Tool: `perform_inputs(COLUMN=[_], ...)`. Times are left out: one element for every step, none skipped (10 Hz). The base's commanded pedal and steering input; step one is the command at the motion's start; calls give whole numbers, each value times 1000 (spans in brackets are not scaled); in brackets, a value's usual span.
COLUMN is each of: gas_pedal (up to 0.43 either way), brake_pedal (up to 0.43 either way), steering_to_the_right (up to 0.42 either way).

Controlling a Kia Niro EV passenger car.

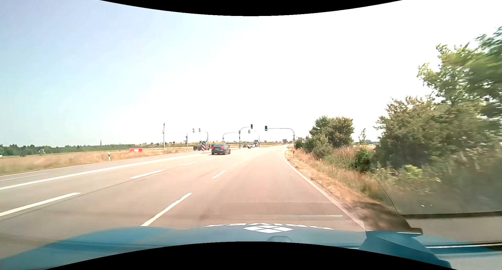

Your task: Follow the waypoints while adhering to traffic rules and regulations

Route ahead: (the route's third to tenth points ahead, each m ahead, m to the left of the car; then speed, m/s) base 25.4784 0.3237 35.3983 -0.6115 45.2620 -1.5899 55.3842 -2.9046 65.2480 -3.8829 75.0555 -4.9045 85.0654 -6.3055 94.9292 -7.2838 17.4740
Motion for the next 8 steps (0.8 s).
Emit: perform_inputs(gas_pedal=[157,157,157,157,157,157,157,79], brake_pedal=[0,0,0,0,0,0,0,0], steering_to_the_right=[12,15,15,15,16,16,14,14])
